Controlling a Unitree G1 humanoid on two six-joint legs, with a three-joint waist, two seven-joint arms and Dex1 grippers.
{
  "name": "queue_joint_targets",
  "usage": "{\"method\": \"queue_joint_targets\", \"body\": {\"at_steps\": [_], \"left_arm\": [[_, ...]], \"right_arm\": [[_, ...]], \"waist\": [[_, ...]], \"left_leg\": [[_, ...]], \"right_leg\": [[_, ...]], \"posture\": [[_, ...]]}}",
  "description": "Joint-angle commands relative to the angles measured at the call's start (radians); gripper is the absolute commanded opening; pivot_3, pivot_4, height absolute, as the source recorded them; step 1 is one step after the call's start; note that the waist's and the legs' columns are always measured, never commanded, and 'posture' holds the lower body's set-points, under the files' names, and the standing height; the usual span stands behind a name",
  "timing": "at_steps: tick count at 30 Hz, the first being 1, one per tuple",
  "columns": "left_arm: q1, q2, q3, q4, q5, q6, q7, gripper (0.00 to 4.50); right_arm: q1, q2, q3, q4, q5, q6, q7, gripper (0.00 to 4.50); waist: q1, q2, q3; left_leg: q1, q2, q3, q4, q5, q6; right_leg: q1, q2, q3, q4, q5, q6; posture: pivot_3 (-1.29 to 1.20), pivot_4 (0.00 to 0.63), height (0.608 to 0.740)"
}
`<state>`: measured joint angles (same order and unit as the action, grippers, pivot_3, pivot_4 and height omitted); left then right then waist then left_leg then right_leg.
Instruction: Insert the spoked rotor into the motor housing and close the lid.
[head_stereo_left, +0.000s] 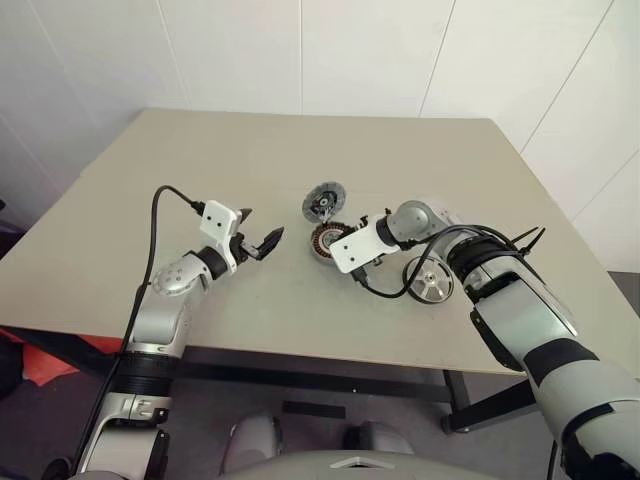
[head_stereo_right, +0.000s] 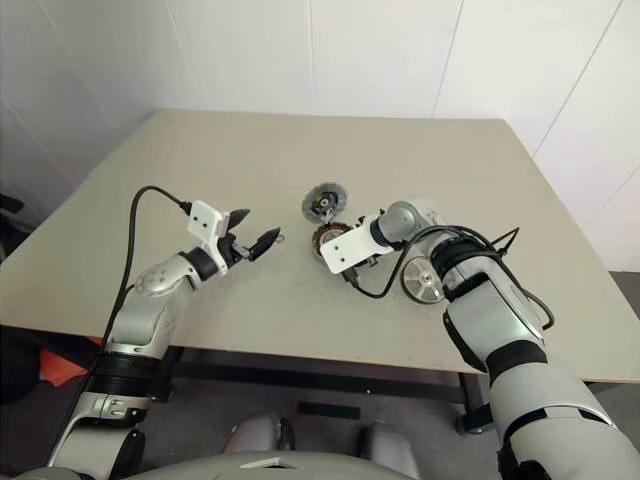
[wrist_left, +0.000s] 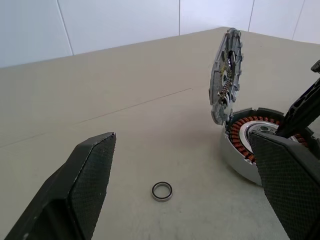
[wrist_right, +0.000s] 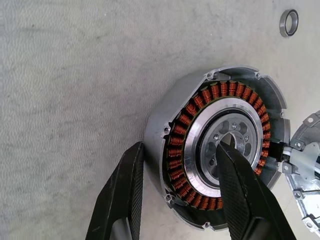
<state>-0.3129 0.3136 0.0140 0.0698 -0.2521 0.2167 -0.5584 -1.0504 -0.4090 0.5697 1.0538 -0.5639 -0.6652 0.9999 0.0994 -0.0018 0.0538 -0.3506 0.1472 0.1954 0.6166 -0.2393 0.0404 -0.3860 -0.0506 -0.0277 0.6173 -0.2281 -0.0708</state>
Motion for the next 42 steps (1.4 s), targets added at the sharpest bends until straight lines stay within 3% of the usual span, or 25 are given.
{"method": "queue_joint_targets", "body": {"at_steps": [1,12,28,34,40,41,42], "left_arm": [[-0.023,-0.002,0.008,-0.014,-0.002,-0.022,-0.002,4.5],[-0.004,-0.002,0.006,-0.021,-0.003,-0.02,-0.004,4.5],[-0.01,-0.001,0.004,-0.001,0.002,-0.024,-0.011,4.5],[-0.012,0.001,0.007,0.0,0.002,-0.025,-0.009,4.5],[-0.018,0.004,0.011,0.007,0.003,-0.03,-0.009,4.5],[-0.018,0.005,0.012,0.008,0.003,-0.03,-0.008,4.5],[-0.017,0.006,0.013,0.007,0.002,-0.03,-0.008,4.5]], "right_arm": [[-0.005,-0.033,0.045,0.01,-0.049,0.013,0.036,2.0],[0.045,-0.1,0.007,-0.137,0.063,0.012,0.188,2.0],[0.196,-0.088,-0.044,-0.436,0.195,0.272,0.302,2.0],[0.213,-0.075,-0.041,-0.459,0.194,0.318,0.302,2.0],[0.208,-0.05,-0.05,-0.425,0.182,0.318,0.25,3.89],[0.206,-0.046,-0.055,-0.418,0.174,0.31,0.219,4.16],[0.205,-0.046,-0.058,-0.417,0.171,0.309,0.207,4.16]], "waist": [[-0.001,0.0,0.0],[-0.002,-0.001,0.002],[-0.013,-0.002,0.003],[-0.025,-0.002,0.003],[-0.03,-0.003,0.003],[-0.031,-0.003,0.003],[-0.031,-0.003,0.003]], "left_leg": [[0.0,0.0,0.0,0.0,0.0,0.0],[-0.001,0.0,0.0,0.0,0.0,0.0],[-0.004,0.004,0.0,-0.002,0.001,-0.002],[-0.003,0.006,0.0,-0.003,0.002,-0.003],[-0.002,0.006,0.0,-0.003,0.002,-0.003],[-0.002,0.006,0.0,-0.003,0.002,-0.003],[-0.002,0.006,0.0,-0.003,0.002,-0.004]], "right_leg": [[0.0,0.0,0.0,0.0,0.0,0.0],[-0.001,0.0,0.0,0.0,0.0,0.001],[-0.005,0.003,0.0,0.0,-0.001,0.002],[-0.005,0.004,0.0,0.0,-0.001,0.002],[-0.004,0.004,0.0,0.0,-0.001,0.002],[-0.004,0.005,0.0,0.0,-0.001,0.002],[-0.004,0.005,0.0,0.0,-0.001,0.002]], "posture": [[0.0,0.0,0.74],[0.0,0.0,0.74],[0.0,0.0,0.74],[0.0,0.0,0.74],[0.0,0.0,0.74],[0.0,0.0,0.74],[0.0,0.0,0.74]]}}
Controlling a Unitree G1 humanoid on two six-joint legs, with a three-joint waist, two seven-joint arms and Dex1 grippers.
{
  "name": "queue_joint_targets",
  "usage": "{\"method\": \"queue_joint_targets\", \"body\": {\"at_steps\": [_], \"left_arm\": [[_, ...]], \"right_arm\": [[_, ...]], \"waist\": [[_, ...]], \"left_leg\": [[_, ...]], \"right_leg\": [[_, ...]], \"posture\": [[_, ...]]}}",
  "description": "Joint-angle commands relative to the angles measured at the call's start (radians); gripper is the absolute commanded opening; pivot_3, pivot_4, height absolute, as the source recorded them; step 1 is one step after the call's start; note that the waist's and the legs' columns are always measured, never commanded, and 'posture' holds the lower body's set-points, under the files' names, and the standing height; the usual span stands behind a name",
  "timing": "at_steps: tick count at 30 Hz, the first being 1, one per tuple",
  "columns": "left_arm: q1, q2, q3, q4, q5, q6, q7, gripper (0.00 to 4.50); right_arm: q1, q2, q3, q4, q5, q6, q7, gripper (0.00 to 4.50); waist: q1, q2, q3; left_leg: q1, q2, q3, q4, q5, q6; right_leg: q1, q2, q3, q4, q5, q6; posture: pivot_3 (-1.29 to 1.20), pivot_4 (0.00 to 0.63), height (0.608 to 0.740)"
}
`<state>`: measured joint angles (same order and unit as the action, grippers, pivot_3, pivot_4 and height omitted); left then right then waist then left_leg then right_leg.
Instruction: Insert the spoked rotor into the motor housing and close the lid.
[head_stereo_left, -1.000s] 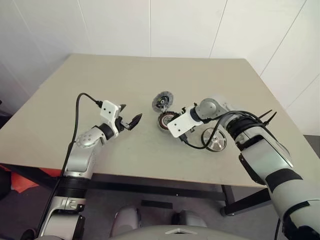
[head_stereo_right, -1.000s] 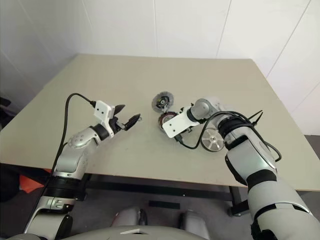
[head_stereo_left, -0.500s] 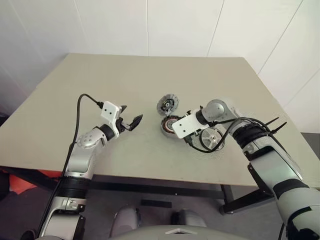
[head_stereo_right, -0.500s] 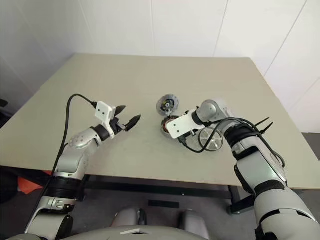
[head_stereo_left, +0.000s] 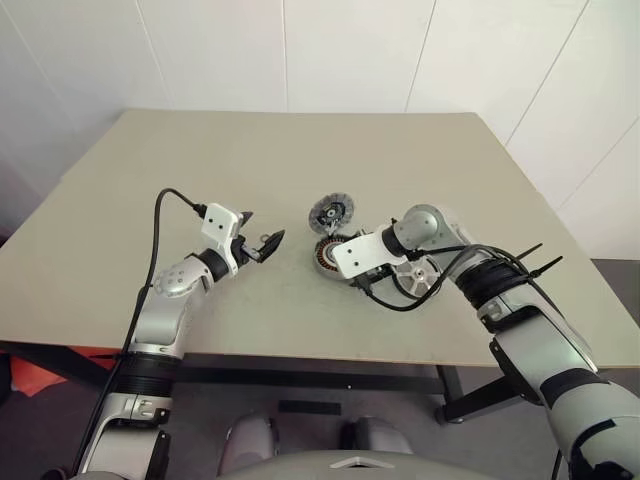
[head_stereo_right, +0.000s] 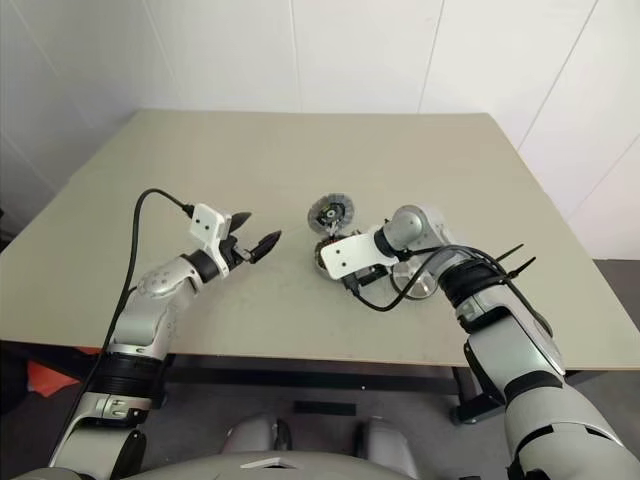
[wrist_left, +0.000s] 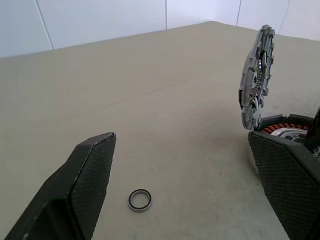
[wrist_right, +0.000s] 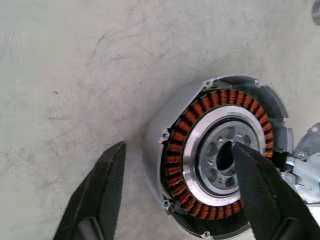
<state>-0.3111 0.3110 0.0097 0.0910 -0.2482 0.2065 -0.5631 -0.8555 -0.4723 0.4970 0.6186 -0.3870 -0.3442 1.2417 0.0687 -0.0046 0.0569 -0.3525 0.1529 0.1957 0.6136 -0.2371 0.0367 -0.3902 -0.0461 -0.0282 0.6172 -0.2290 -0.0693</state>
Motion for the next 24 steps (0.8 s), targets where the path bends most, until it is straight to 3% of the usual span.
{"method": "queue_joint_targets", "body": {"at_steps": [1,9,15,19,24], "left_arm": [[-0.019,0.01,0.018,-0.015,-0.003,-0.02,-0.004,4.5],[-0.013,0.055,0.024,-0.012,-0.029,0.031,-0.057,4.5],[-0.004,0.105,0.024,-0.016,-0.061,0.086,-0.124,4.5],[-0.022,0.096,0.021,-0.004,-0.065,0.103,-0.125,4.5],[-0.06,0.051,0.024,0.033,-0.055,0.037,-0.114,4.5]], "right_arm": [[0.012,0.016,0.007,0.006,0.011,0.005,-0.017,4.16],[0.017,-0.023,-0.086,-0.227,0.175,0.135,0.097,4.16],[-0.02,-0.06,-0.177,-0.357,0.231,0.255,0.043,4.16],[-0.086,-0.088,-0.248,-0.276,0.214,0.312,-0.072,4.16],[-0.204,-0.086,-0.462,0.042,0.289,0.379,-0.413,4.16]], "waist": [[-0.002,-0.001,0.0],[-0.001,0.0,0.006],[0.003,0.0,0.008],[0.003,-0.001,0.009],[0.005,-0.002,0.01]], "left_leg": [[0.001,0.0,0.0,0.0,0.0,0.0],[0.0,0.001,0.0,0.0,0.001,-0.002],[-0.002,0.0,0.0,0.0,0.001,-0.002],[-0.001,0.0,0.0,0.0,0.001,-0.002],[0.0,-0.001,0.0,0.0,0.002,-0.003]], "right_leg": [[0.0,0.0,0.0,0.0,0.0,0.0],[-0.001,0.001,0.0,0.002,0.0,0.0],[-0.003,0.001,0.0,0.002,0.0,0.0],[-0.002,0.001,0.0,0.002,0.0,0.0],[-0.001,0.0,0.001,0.002,0.0,0.0]], "posture": [[0.0,0.0,0.74],[0.0,0.0,0.74],[0.0,0.0,0.74],[0.0,0.0,0.74],[0.0,0.0,0.74]]}}
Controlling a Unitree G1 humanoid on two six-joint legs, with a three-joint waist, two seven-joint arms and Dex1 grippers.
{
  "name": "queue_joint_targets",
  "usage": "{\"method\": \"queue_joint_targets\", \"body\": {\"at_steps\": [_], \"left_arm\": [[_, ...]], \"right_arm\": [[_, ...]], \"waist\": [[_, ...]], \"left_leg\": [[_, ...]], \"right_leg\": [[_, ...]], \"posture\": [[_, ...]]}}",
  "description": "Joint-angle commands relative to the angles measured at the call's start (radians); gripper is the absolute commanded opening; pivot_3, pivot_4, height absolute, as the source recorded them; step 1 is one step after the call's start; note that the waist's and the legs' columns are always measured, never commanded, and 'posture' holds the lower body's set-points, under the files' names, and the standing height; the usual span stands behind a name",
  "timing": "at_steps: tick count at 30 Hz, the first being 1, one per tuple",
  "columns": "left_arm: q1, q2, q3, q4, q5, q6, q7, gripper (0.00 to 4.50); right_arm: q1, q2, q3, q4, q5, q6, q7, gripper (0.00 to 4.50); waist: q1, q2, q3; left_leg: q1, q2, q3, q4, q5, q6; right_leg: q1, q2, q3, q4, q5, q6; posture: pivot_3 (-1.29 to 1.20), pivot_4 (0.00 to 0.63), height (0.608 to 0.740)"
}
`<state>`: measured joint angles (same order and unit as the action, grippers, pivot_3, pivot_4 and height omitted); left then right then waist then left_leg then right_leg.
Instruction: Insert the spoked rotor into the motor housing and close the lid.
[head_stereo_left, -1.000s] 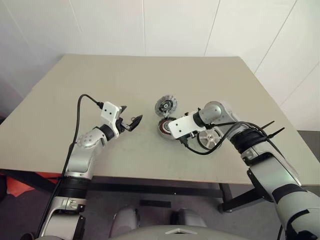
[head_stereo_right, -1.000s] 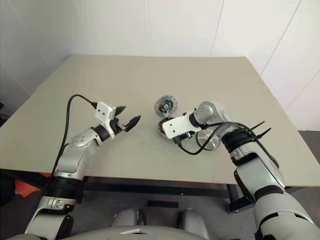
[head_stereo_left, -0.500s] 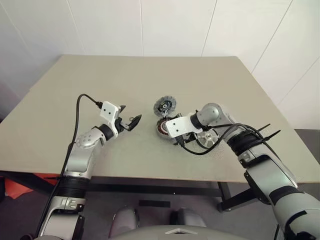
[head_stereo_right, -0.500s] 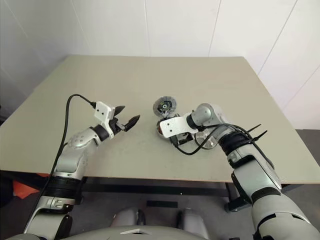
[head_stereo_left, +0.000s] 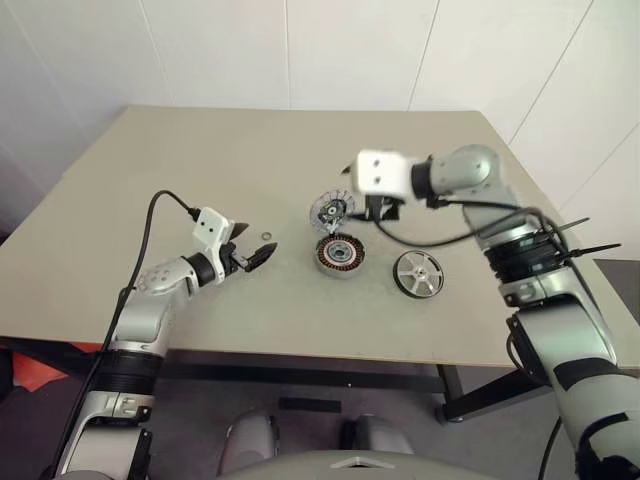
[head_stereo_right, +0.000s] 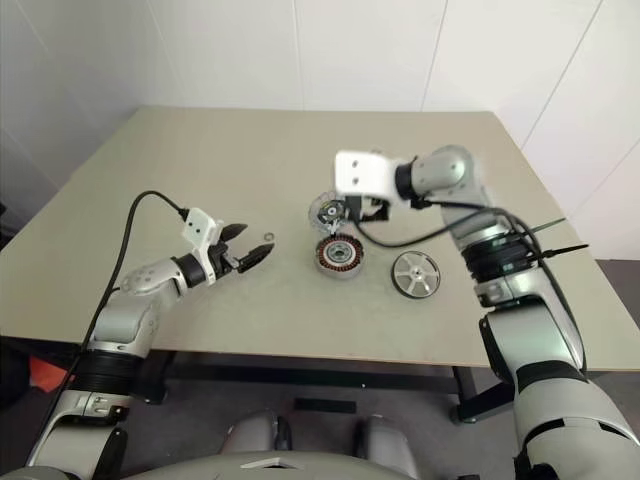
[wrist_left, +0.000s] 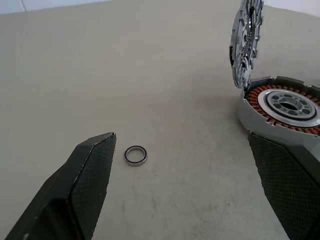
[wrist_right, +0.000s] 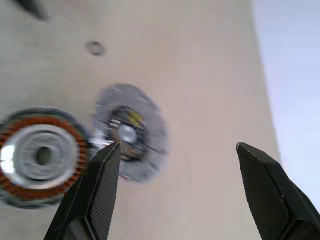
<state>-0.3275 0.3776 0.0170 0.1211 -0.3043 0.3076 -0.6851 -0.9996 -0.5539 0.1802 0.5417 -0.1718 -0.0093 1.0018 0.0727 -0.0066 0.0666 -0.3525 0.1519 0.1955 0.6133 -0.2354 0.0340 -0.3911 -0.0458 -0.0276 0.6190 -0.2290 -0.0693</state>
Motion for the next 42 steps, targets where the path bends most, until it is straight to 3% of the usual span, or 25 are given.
{"method": "queue_joint_targets", "body": {"at_steps": [1,6,12,17,20,23,27,35,42], "left_arm": [[-0.059,-0.026,0.022,0.016,0.012,-0.089,0.025,4.5],[-0.117,-0.046,0.027,0.096,0.066,-0.192,0.085,4.5],[-0.135,-0.028,0.0,0.219,0.17,-0.267,0.132,4.5],[-0.139,-0.041,-0.008,0.235,0.193,-0.257,0.158,4.5],[-0.136,-0.063,0.008,0.204,0.162,-0.239,0.16,4.5],[-0.128,-0.07,0.015,0.18,0.131,-0.216,0.137,4.5],[-0.118,-0.058,0.029,0.154,0.097,-0.191,0.111,4.5],[-0.125,-0.04,0.033,0.164,0.077,-0.176,0.062,4.5],[-0.166,-0.051,0.015,0.279,0.108,-0.197,0.054,4.5]], "right_arm": [[-0.069,0.003,-0.196,0.156,0.108,0.066,-0.223,4.16],[-0.073,0.007,-0.336,0.256,0.197,0.104,-0.387,4.16],[-0.08,-0.006,-0.339,0.327,0.182,0.061,-0.504,4.16],[-0.083,0.004,-0.326,0.361,0.182,0.049,-0.529,4.16],[-0.06,0.025,-0.34,0.333,0.233,0.096,-0.464,4.16],[0.013,0.034,-0.335,0.247,0.316,0.208,-0.281,4.16],[0.173,-0.011,-0.295,0.114,0.365,0.226,-0.045,4.16],[0.242,-0.095,-0.283,0.112,0.37,0.209,0.089,4.16],[0.231,-0.076,-0.281,0.113,0.359,0.192,0.047,4.16]], "waist": [[0.001,0.0,0.001],[-0.004,0.0,0.001],[-0.003,0.0,0.001],[0.004,0.0,0.001],[0.006,0.0,0.001],[0.01,0.0,0.001],[0.031,0.0,0.001],[0.039,0.001,0.002],[0.029,0.001,0.002]], "left_leg": [[0.0,0.0,0.0,0.0,0.0,0.0],[-0.002,0.0,0.0,-0.003,0.001,-0.003],[-0.014,0.001,0.0,-0.001,0.005,-0.002],[-0.015,0.001,0.0,0.001,0.005,-0.001],[-0.016,0.001,0.0,0.001,0.005,-0.001],[-0.016,0.001,0.0,0.001,0.005,0.0],[-0.016,0.002,0.0,0.002,0.003,0.003],[-0.015,0.001,0.0,0.005,0.002,0.004],[-0.014,0.002,0.0,0.005,0.003,0.004]], "right_leg": [[0.0,0.0,0.0,0.0,0.0,0.0],[-0.002,0.0,0.0,-0.002,0.0,0.0],[-0.016,0.001,0.0,0.004,0.0,0.0],[-0.016,0.001,0.0,0.004,0.0,-0.001],[-0.016,0.0,0.0,0.004,0.0,-0.001],[-0.016,0.001,-0.001,0.005,0.0,-0.001],[-0.016,0.001,-0.001,0.005,0.0,-0.001],[-0.014,0.0,-0.002,0.005,0.0,0.0],[-0.013,0.0,-0.002,0.006,0.0,0.0]], "posture": [[0.0,0.0,0.74],[0.0,0.0,0.74],[0.0,0.0,0.74],[0.0,0.0,0.74],[0.0,0.0,0.74],[0.0,0.0,0.74],[0.0,0.0,0.74],[0.0,0.0,0.74],[0.0,0.0,0.74]]}}
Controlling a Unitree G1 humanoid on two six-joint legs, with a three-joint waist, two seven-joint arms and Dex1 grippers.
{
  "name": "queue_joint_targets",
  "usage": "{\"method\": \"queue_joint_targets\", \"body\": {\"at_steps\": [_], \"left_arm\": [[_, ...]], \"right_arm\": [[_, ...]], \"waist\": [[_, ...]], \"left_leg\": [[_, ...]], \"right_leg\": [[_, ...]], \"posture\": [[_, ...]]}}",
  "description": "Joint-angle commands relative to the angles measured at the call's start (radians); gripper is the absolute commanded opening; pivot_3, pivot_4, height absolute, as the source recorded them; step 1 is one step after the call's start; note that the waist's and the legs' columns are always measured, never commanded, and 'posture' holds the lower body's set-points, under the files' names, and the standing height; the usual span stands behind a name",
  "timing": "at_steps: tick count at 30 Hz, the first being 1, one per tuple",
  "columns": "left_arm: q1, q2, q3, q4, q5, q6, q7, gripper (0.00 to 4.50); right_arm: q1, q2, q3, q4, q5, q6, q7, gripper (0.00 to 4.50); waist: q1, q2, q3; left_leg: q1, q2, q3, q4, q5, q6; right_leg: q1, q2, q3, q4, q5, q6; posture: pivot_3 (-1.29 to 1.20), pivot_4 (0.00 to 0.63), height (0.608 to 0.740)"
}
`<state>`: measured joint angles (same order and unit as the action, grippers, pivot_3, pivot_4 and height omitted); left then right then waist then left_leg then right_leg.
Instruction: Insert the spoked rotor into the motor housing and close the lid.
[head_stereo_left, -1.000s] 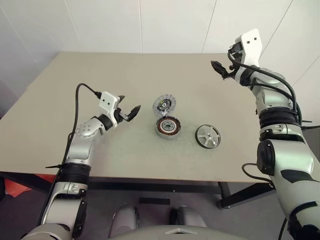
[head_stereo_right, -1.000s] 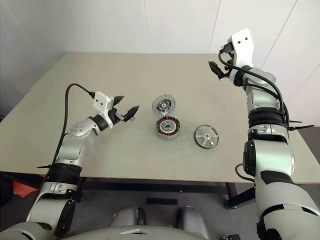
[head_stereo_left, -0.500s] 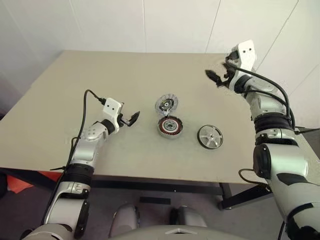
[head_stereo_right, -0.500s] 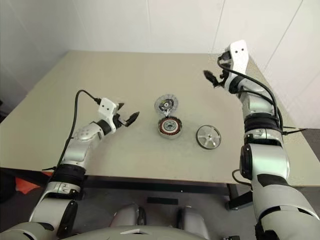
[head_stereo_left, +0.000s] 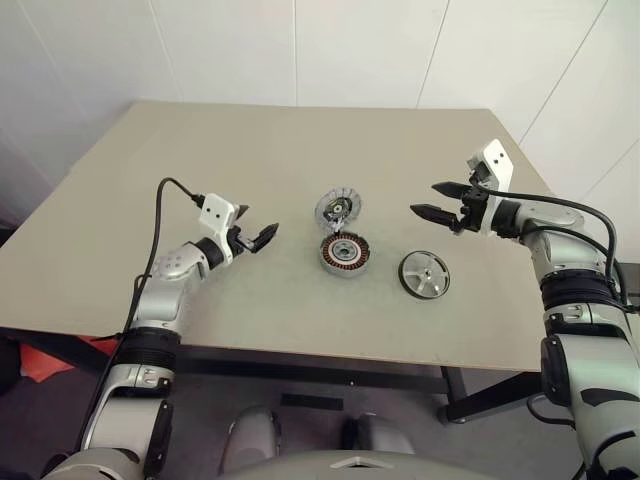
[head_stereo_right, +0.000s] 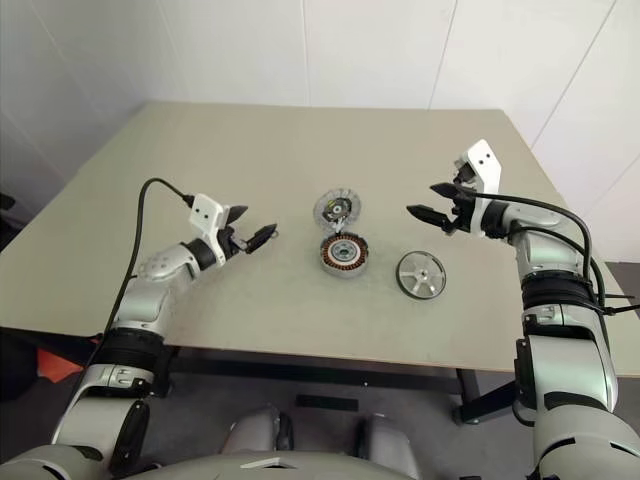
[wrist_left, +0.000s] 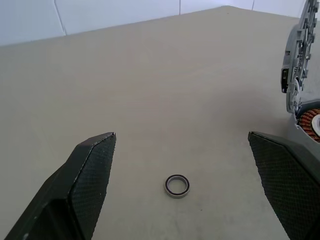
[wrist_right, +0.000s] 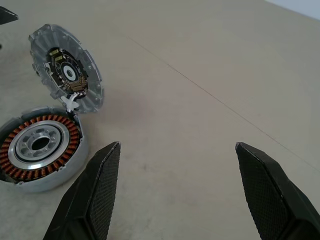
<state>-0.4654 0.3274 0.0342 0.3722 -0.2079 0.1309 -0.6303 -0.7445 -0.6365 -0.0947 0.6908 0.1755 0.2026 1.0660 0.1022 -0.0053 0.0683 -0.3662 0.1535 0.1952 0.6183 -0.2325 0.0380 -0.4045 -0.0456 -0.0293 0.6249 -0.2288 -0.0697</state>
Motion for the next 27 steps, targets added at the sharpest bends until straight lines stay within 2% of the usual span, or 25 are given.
{"method": "queue_joint_targets", "body": {"at_steps": [1,11,14,16,27], "left_arm": [[-0.035,-0.005,-0.002,0.047,0.016,-0.025,0.006,4.5],[-0.071,-0.048,-0.013,0.127,0.051,-0.029,0.049,4.5],[-0.086,-0.058,-0.046,0.124,0.093,-0.012,0.075,3.91],[-0.092,-0.068,-0.069,0.101,0.118,0.016,0.1,3.33],[-0.092,-0.057,-0.065,0.082,0.143,0.083,0.151,3.33]], "right_arm": [[-0.026,0.011,-0.006,-0.04,0.013,-0.019,-0.021,4.16],[-0.033,0.024,0.017,-0.05,-0.005,-0.042,-0.05,4.16],[-0.045,0.029,0.02,-0.044,-0.007,-0.054,-0.064,4.21],[-0.049,0.03,0.025,-0.039,-0.018,-0.068,-0.076,4.21],[-0.071,0.03,0.022,0.004,-0.027,-0.101,-0.121,4.21]], "waist": [[0.0,0.0,0.0],[0.005,0.0,0.0],[0.004,0.0,0.0],[0.004,0.0,0.0],[0.001,0.0,0.0]], "left_leg": [[0.0,0.0,0.0,0.0,0.0,0.0],[-0.002,0.0,0.0,0.0,0.0,0.001],[-0.002,0.0,0.0,0.0,0.0,0.001],[-0.002,0.0,0.0,0.0,0.0,0.001],[-0.002,0.0,0.0,0.0,0.0,0.001]], "right_leg": [[0.0,0.0,0.0,0.0,0.0,0.0],[-0.001,0.0,-0.001,-0.001,0.0,0.0],[-0.001,0.0,-0.001,-0.001,0.0,0.0],[-0.001,0.0,-0.001,-0.001,0.0,0.0],[-0.001,0.0,-0.001,0.0,0.0,0.0]], "posture": [[0.0,0.0,0.74],[0.0,0.0,0.74],[0.0,0.0,0.74],[0.0,0.0,0.74],[0.0,0.0,0.74]]}}
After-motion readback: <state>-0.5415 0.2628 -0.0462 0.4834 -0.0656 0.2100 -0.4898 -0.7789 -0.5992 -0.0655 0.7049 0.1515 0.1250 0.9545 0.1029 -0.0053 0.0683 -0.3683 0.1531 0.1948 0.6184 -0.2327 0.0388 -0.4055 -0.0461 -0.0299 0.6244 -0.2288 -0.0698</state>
